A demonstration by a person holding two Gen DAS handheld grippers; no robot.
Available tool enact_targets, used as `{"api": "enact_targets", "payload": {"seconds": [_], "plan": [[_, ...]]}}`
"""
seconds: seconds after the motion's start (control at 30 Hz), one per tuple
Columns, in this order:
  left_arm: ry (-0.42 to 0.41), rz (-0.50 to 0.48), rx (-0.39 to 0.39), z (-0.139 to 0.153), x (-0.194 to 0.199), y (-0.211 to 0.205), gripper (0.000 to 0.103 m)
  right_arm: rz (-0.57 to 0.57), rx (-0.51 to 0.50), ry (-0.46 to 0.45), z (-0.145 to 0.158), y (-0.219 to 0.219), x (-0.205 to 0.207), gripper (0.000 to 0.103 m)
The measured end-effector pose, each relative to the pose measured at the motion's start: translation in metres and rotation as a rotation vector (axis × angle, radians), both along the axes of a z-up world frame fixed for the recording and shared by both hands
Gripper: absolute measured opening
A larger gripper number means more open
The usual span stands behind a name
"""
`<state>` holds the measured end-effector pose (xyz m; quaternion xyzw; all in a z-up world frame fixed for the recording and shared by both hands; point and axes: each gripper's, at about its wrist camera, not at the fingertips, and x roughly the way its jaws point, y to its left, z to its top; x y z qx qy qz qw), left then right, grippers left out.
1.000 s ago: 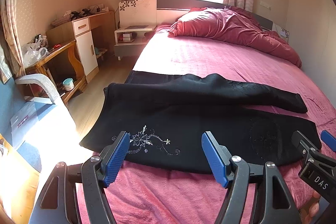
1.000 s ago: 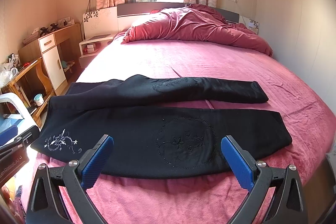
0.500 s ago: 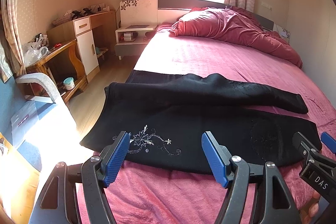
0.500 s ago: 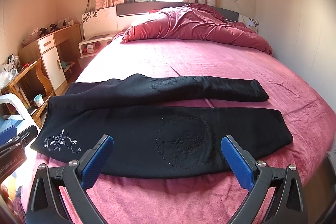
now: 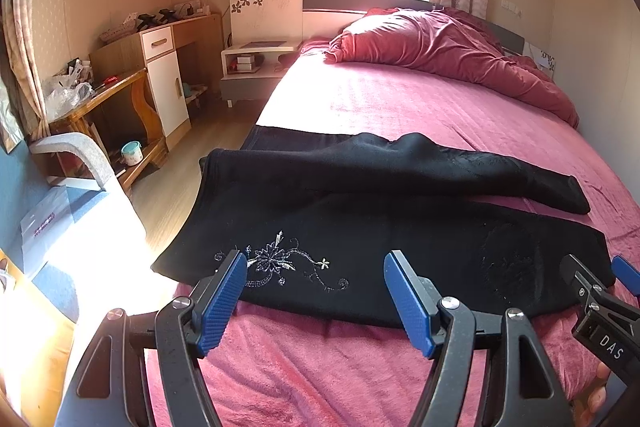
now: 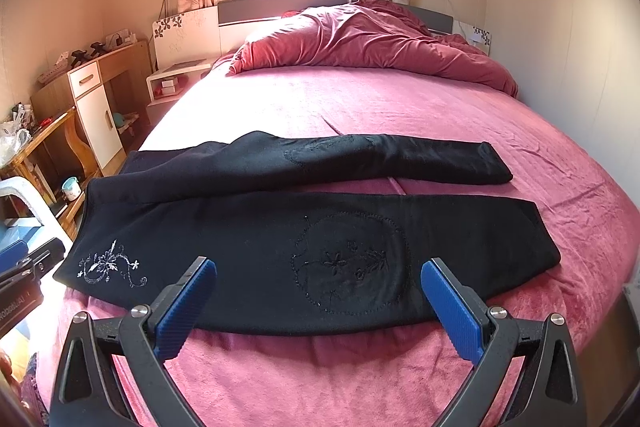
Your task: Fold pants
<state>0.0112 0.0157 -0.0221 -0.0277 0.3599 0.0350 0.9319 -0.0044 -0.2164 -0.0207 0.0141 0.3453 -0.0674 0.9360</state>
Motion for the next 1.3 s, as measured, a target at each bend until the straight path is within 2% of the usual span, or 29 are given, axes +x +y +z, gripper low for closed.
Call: {"api": "enact_targets", "payload": {"seconds": [0.2, 0.27, 0.33, 0.4, 0.47, 0.57, 0.67, 0.77, 0.8, 0.83, 0.9, 1.0, 1.1, 1.17, 1.2, 1.23, 1.3], "plan": [[0.025, 0.000, -0.002, -0.007, 0.004, 0.001, 0.073, 0.005, 0.021, 0.021, -0.008, -0.004, 0.002, 0.103], [0.039, -0.012, -0.013, -0.012, 0.005, 0.003, 0.073, 0.024, 0.089, 0.028, -0.012, -0.010, 0.004, 0.103], [0.064, -0.055, -0.078, -0.019, 0.007, 0.008, 0.073, 0.036, 0.160, 0.044, -0.018, -0.017, 0.007, 0.103], [0.103, -0.101, -0.185, -0.027, 0.012, 0.017, 0.073, 0.042, 0.198, 0.060, -0.025, -0.025, 0.009, 0.103], [0.135, -0.105, -0.272, -0.036, 0.016, 0.025, 0.073, 0.036, 0.233, 0.085, -0.033, -0.035, 0.011, 0.103], [0.174, -0.091, -0.314, -0.046, 0.026, 0.036, 0.073, 0.008, 0.289, 0.133, -0.046, -0.056, 0.014, 0.103], [0.195, -0.078, -0.322, -0.053, 0.035, 0.049, 0.073, -0.074, 0.338, 0.153, -0.054, -0.090, 0.012, 0.103], [0.227, -0.061, -0.321, -0.064, 0.042, 0.065, 0.073, -0.189, 0.436, 0.189, -0.065, -0.138, 0.009, 0.101], [0.241, -0.047, -0.323, -0.069, 0.043, 0.073, 0.077, -0.230, 0.472, 0.185, -0.068, -0.155, 0.006, 0.097], [0.252, -0.028, -0.327, -0.074, 0.044, 0.080, 0.089, -0.272, 0.495, 0.181, -0.071, -0.172, 0.003, 0.095], [0.264, 0.003, -0.362, -0.084, 0.043, 0.098, 0.099, -0.361, 0.540, 0.178, -0.079, -0.207, -0.003, 0.087], [0.286, 0.059, -0.422, -0.096, 0.043, 0.123, 0.099, -0.470, 0.609, 0.180, -0.094, -0.255, -0.011, 0.080], [0.315, 0.101, -0.435, -0.105, 0.044, 0.140, 0.099, -0.545, 0.663, 0.182, -0.109, -0.294, -0.010, 0.071], [0.333, 0.130, -0.465, -0.110, 0.044, 0.152, 0.097, -0.593, 0.708, 0.181, -0.120, -0.314, -0.007, 0.067], [0.344, 0.146, -0.473, -0.112, 0.045, 0.156, 0.090, -0.611, 0.727, 0.177, -0.124, -0.320, -0.006, 0.063], [0.349, 0.160, -0.483, -0.116, 0.046, 0.160, 0.076, -0.625, 0.741, 0.167, -0.127, -0.327, -0.003, 0.062], [0.356, 0.189, -0.501, -0.121, 0.049, 0.170, 0.069, -0.635, 0.752, 0.145, -0.128, -0.335, 0.003, 0.062]]}}
